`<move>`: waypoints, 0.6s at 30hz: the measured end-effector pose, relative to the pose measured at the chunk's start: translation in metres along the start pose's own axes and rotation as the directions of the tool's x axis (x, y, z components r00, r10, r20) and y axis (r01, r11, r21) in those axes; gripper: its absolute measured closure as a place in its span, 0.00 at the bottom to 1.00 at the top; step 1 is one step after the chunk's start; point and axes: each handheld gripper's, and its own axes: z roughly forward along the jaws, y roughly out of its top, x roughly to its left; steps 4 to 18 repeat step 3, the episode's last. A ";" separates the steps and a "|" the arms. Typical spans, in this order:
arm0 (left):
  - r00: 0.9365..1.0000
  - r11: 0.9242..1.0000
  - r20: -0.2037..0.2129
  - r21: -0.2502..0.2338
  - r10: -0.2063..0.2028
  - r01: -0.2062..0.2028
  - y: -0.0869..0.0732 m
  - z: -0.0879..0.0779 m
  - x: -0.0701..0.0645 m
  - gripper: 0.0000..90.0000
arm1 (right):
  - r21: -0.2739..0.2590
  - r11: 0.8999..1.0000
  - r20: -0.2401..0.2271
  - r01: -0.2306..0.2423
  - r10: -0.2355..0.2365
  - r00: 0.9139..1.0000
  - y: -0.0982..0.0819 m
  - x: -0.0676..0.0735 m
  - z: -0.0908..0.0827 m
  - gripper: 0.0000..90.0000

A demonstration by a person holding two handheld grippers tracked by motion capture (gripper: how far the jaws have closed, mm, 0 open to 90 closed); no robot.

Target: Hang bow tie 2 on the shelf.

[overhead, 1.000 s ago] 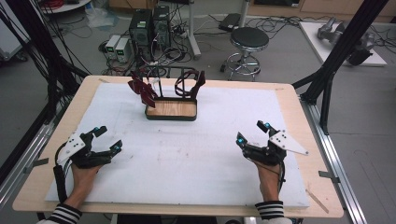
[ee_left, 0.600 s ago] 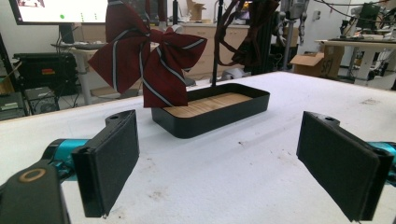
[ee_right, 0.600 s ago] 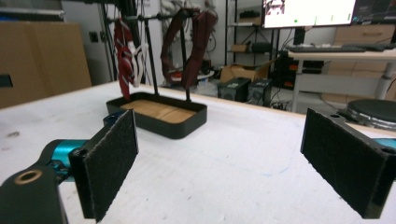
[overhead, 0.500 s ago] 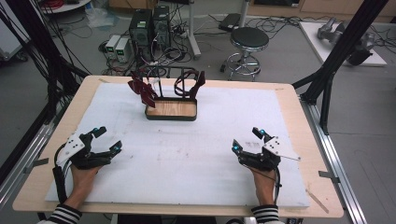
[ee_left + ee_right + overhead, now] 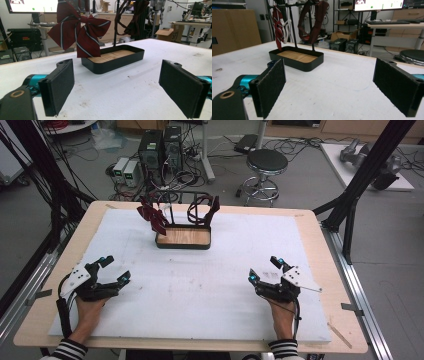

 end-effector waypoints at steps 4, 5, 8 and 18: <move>1.000 1.000 -0.002 -0.001 -0.002 0.002 0.000 0.000 0.000 0.15 | 0.003 1.000 -0.002 0.001 -0.001 1.000 0.000 -0.001 0.001 0.11; 1.000 1.000 -0.002 -0.001 -0.002 0.002 0.000 0.000 0.000 0.15 | 0.003 1.000 -0.002 0.001 -0.001 1.000 0.000 -0.001 0.001 0.11; 1.000 1.000 -0.002 -0.001 -0.002 0.002 0.000 0.000 0.000 0.15 | 0.003 1.000 -0.002 0.001 -0.001 1.000 0.000 -0.001 0.001 0.11; 1.000 1.000 -0.002 -0.001 -0.002 0.002 0.000 0.000 0.000 0.15 | 0.003 1.000 -0.002 0.001 -0.001 1.000 0.000 -0.001 0.001 0.11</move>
